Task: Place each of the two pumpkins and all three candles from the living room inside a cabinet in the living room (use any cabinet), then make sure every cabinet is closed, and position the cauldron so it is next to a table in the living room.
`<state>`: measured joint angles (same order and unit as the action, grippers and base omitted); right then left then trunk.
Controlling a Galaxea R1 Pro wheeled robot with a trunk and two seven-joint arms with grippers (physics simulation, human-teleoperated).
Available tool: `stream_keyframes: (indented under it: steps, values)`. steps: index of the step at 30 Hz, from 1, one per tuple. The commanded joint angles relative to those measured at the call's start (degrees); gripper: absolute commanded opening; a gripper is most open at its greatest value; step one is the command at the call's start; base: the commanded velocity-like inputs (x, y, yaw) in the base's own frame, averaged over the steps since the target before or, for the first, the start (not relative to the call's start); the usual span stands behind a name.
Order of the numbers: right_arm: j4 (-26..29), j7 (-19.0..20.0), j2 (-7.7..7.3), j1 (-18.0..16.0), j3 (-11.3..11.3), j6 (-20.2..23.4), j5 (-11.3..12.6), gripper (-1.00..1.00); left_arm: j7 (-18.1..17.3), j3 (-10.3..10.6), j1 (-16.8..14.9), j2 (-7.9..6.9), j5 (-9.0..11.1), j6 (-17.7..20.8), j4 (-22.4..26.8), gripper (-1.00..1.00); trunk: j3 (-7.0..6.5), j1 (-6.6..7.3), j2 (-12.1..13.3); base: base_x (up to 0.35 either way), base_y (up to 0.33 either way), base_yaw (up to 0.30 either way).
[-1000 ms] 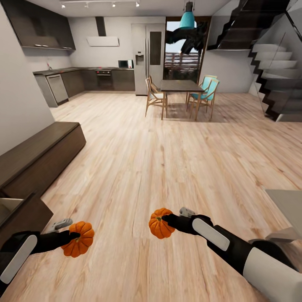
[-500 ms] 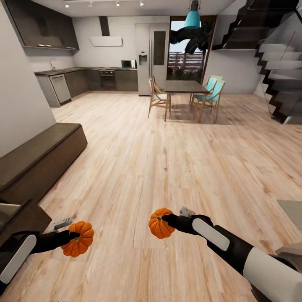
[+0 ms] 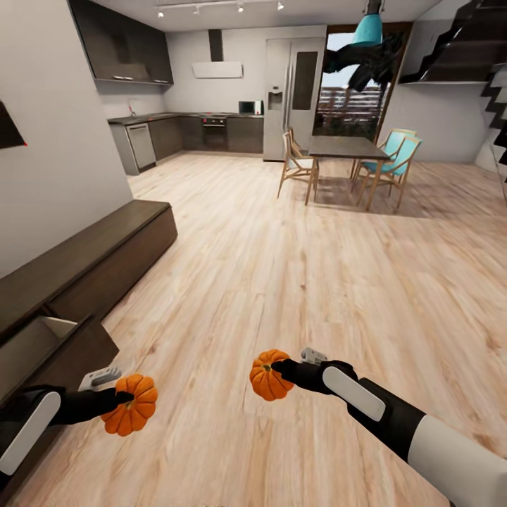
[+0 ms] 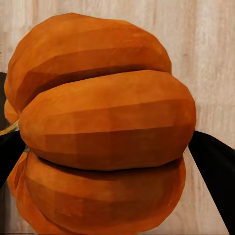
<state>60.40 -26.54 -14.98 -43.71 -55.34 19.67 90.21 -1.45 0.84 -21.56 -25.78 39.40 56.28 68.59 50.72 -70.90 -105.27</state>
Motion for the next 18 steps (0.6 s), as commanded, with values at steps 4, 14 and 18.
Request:
stream_keyframes:
  steps: [4,14,18]
  values:
    - [0.00,-0.32,-0.05,-0.06,-0.13,-0.07,0.36,-1.00,-0.05,0.05,-0.06,0.10,-0.37,0.15,0.12,-1.00,0.05,0.01,-0.03,0.077,-0.064,0.288]
    - [-0.02,-0.27,-0.05,-0.06,-0.28,-0.07,0.32,-1.00,-0.05,-0.11,-0.06,0.12,0.09,0.13,0.05,-1.00,0.05,0.01,-0.03,0.168,-0.120,0.288]
    - [-0.02,-0.27,-0.05,-0.06,-0.29,-0.07,0.32,-1.00,-0.05,-0.11,-0.06,0.19,0.20,0.08,0.05,-1.00,0.05,0.01,-0.03,0.196,-0.178,0.288]
